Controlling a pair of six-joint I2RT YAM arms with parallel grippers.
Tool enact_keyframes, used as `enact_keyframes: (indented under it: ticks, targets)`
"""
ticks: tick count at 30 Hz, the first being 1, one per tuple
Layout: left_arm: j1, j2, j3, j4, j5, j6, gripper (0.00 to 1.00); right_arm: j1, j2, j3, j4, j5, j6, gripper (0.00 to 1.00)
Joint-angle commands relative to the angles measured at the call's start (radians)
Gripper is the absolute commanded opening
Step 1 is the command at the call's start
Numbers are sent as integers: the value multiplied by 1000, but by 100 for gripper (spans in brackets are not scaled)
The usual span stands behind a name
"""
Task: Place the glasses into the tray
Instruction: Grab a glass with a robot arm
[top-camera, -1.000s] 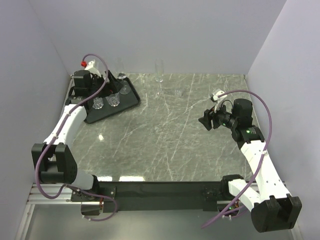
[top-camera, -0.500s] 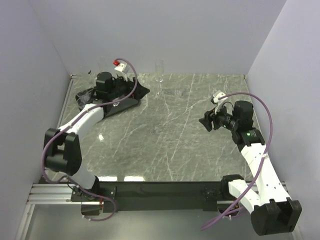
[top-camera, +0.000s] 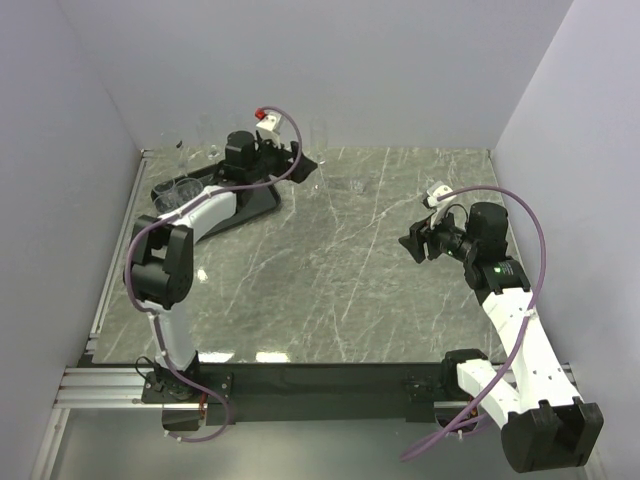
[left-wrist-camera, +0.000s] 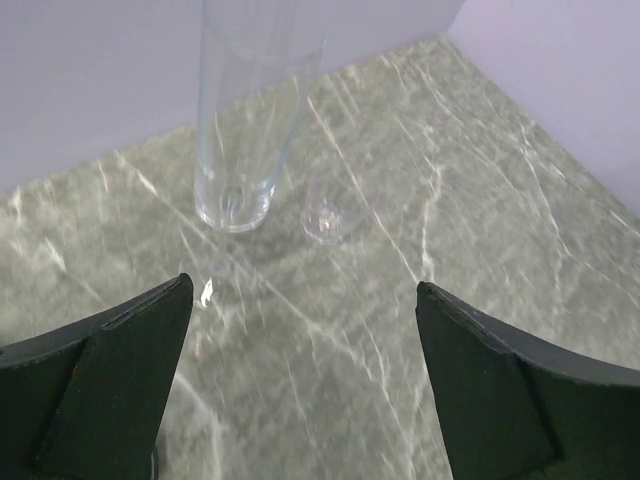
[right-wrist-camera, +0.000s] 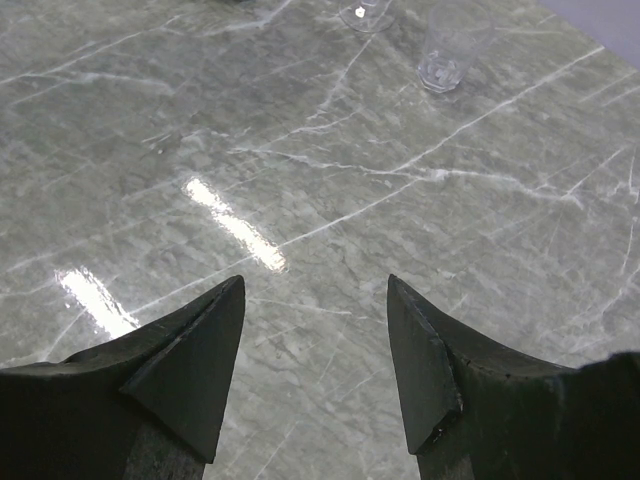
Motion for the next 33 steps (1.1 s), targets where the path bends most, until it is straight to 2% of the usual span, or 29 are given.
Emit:
enact_keyframes:
  ticks: [1, 15, 33]
  targets:
    - [-12, 18, 51, 125, -69, 53, 100, -10, -21, 1, 42, -2, -14, 66]
    - [-18, 185, 227, 129, -61, 128, 99, -17, -32, 4, 39, -13, -12, 66]
    - [-39, 293, 398, 120, -85, 138, 98, -19, -27, 3, 39, -13, -14, 66]
